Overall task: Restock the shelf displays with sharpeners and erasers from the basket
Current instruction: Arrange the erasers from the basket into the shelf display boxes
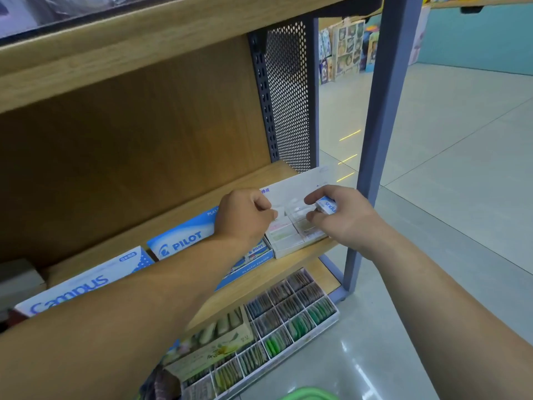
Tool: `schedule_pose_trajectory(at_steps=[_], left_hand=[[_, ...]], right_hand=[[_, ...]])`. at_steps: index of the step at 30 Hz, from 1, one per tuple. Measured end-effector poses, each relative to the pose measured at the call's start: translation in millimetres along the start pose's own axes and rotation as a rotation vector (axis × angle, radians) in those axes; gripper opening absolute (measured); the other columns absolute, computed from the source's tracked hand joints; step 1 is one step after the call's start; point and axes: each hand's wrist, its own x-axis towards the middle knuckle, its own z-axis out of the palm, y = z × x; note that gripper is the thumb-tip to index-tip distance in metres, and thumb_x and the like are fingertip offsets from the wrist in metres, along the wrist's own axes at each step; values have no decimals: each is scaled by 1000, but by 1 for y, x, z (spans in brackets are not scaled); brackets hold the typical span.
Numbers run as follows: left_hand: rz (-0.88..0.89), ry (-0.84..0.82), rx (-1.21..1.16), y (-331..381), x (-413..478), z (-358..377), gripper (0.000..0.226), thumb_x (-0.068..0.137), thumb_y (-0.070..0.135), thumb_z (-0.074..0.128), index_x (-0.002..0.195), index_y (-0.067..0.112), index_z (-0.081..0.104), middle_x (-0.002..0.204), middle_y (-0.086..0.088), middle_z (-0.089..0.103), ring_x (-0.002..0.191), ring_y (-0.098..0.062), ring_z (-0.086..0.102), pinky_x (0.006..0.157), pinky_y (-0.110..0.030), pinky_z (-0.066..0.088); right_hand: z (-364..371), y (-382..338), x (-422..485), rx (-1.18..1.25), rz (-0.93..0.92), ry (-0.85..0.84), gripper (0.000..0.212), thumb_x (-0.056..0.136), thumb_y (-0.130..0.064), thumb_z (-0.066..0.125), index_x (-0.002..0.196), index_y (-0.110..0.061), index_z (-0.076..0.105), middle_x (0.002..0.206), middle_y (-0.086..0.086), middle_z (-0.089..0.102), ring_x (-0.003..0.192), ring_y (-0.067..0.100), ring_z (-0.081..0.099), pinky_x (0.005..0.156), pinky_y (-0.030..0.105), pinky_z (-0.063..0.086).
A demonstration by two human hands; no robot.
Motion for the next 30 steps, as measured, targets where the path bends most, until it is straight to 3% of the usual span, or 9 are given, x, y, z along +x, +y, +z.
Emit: schedule_pose_trajectory(at_steps=[4,8,10,13,17,22,27,30], left_hand=[[16,-20,172,2,-1,6,14,88,26,77,77,20,72,77,8,70,80,-18,67,72,-34,58],[223,-51,481,4,-4,3,17,97,22,58,86,19,72,102,6,54,103,-19,52,72,-33,47],[244,-88,550,3,-4,1,21,100,23,53,86,18,68,105,5,49,104,-19,49,73,-35,47],[270,-102,658,4,-3,-1,20,100,21,51,83,20,60,107,3,55,102,-22,55,67,-34,42],[300,-88,666,5,-1,-3,21,98,22,55,78,20,47,93,3,55,93,-27,60,63,-32,33],[211,-163,604,9,2,-3,12,101,29,58,99,21,67,115,-1,58,102,-27,60,78,-37,48],[272,-75,490,7,4,-7,12,102,25,53,102,21,65,113,2,62,98,-25,59,75,-35,47],[226,-131,376,5,9,-8,12,99,24,58,102,24,70,103,4,70,93,-24,62,77,-37,54]], right_hand=[[-1,2,-1,23,2,2,17,92,-19,70,105,-32,69,97,-9,62,71,11,61,52,17,44],[-1,3,-1,29,0,0,17,93,-19,70,105,-32,69,99,-8,63,71,11,61,51,17,42],[0,3,-1,27,-3,5,18,92,-20,70,105,-32,69,99,-8,63,71,11,61,51,17,43],[1,3,0,37,-10,26,18,92,-21,71,105,-32,69,97,-10,62,68,11,60,50,17,44],[1,3,-1,46,-19,26,18,91,-20,71,103,-32,69,95,-9,63,65,10,60,49,16,45],[-1,4,-4,50,-15,21,19,91,-19,71,105,-32,69,96,-7,63,68,12,61,52,17,48],[0,4,-5,50,-20,2,19,91,-19,71,106,-31,69,97,-5,63,68,13,61,52,19,46],[-1,6,-6,70,-20,9,19,91,-19,71,105,-32,69,96,-6,63,70,13,61,50,17,46]])
